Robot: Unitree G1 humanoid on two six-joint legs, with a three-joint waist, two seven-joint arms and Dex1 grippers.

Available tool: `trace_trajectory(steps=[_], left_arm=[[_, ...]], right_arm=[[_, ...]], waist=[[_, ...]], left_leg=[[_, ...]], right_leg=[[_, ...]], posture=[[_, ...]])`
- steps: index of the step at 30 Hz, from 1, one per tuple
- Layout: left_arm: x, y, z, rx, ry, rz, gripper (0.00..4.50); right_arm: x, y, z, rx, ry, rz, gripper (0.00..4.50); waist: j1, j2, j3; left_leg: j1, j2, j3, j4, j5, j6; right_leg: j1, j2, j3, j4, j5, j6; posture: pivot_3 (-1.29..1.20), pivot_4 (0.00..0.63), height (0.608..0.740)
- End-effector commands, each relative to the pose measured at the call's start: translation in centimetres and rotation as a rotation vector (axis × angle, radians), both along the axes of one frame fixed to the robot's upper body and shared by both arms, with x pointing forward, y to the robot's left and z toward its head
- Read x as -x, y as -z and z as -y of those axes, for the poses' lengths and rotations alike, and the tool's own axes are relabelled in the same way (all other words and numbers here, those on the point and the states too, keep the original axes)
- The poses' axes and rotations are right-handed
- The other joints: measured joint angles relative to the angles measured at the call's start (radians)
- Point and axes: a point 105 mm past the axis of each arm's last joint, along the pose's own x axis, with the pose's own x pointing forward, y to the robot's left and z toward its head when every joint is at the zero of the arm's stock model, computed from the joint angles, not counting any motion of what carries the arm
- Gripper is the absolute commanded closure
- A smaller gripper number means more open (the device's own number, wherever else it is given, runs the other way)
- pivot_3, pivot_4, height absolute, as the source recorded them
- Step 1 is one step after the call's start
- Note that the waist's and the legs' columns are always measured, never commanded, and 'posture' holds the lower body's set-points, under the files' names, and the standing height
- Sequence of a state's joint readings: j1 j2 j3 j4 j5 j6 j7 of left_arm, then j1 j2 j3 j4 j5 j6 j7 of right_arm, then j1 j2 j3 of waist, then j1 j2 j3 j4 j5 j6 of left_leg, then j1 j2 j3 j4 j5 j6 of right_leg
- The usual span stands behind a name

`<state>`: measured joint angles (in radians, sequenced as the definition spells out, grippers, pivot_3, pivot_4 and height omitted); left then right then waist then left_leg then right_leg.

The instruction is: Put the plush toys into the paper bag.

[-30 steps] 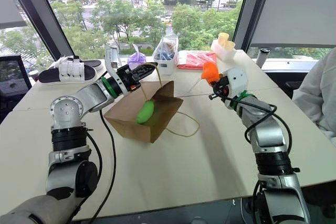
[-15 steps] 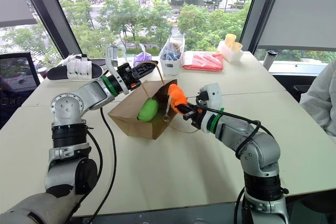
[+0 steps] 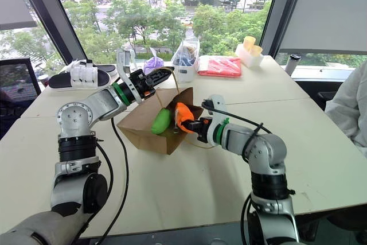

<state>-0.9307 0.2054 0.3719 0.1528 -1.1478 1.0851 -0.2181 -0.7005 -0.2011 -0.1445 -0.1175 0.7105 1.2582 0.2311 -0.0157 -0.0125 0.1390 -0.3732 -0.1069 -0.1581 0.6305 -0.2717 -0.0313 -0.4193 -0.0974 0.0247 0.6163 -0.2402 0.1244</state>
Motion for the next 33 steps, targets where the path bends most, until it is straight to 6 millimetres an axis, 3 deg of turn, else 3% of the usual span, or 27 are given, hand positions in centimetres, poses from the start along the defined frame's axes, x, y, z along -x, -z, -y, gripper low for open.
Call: trace_trajectory(steps=[1, 8, 11, 17, 22, 26, 30, 33], left_arm=[[0.6, -1.3, -0.2, 0.028, 0.004, 0.054, 4.5], [0.7, -1.2, -0.2, 0.04, 0.0, 0.053, 4.5], [0.6, -1.4, -0.5, 0.062, -0.013, 0.05, 4.5], [0.2, -1.8, -1.1, 0.098, -0.033, 0.037, 4.5], [0.1, -1.8, -1.3, 0.102, -0.039, 0.036, 4.5], [0.1, -1.6, -1.3, 0.1, -0.037, 0.033, 4.5], [0.3, -1.3, -1.2, 0.094, -0.02, 0.03, 4.5], [0.3, -1.1, -0.9, 0.089, -0.009, 0.026, 4.5]], right_arm=[[-0.7, -0.5, -1.1, 0.086, -0.027, 0.048, 4.49], [-1.6, 0.7, -2.8, 0.219, -0.055, 0.072, 4.49], [-2.0, 0.5, -3.0, 0.281, -0.043, 0.149, 3.23], [-1.5, -1.5, -2.9, 0.272, -0.064, 0.275, 0.04], [0.7, -3.3, -1.3, 0.253, -0.117, 0.355, 0.04], [1.8, -5.0, 1.4, 0.198, -0.076, 0.38, 0.04], [1.8, -3.6, 5.2, 0.243, 0.042, 0.319, 0.04], [2.4, -1.5, 8.1, 0.212, 0.152, 0.21, 0.04]], waist=[[0.0, 0.0, 0.0], [-0.002, 0.0, 0.0], [-0.003, 0.0, 0.0], [-0.002, 0.0, 0.0], [0.003, -0.001, 0.0], [0.003, -0.001, 0.0], [0.006, -0.002, -0.001], [0.006, -0.002, -0.001]], left_leg=[[0.0, 0.0, 0.0, 0.0, 0.0, 0.0], [-0.001, 0.0, 0.0, 0.0, 0.0, 0.0], [-0.001, 0.0, 0.0, 0.0, 0.0, 0.0], [-0.001, 0.0, 0.0, 0.0, 0.0, 0.0], [-0.001, 0.0, 0.0, 0.0, 0.0, 0.0], [-0.001, 0.0, 0.0, 0.0, 0.0, 0.0], [-0.001, 0.0, 0.0, 0.0, 0.0, 0.0], [-0.001, 0.0, 0.0, 0.0, 0.0, 0.0]], right_leg=[[0.0, 0.0, 0.0, 0.0, 0.0, 0.0], [-0.001, 0.0, 0.0, 0.0, 0.0, 0.0], [-0.001, 0.0, 0.0, 0.0, 0.0, 0.0], [-0.001, 0.0, 0.0, 0.0, 0.0, 0.0], [-0.001, 0.0, 0.0, 0.0, 0.0, 0.0], [-0.001, 0.0, 0.0, -0.001, 0.0, 0.0], [0.0, 0.0, 0.0, -0.001, 0.0, 0.0], [0.0, 0.0, 0.0, -0.001, 0.0, 0.0]], posture=[[0.0, 0.15, 0.74], [0.0, 0.15, 0.74], [0.0, 0.15, 0.74], [0.0, 0.15, 0.74], [0.0, 0.15, 0.74], [0.0, 0.15, 0.74], [0.0, 0.15, 0.74], [0.0, 0.15, 0.74]])
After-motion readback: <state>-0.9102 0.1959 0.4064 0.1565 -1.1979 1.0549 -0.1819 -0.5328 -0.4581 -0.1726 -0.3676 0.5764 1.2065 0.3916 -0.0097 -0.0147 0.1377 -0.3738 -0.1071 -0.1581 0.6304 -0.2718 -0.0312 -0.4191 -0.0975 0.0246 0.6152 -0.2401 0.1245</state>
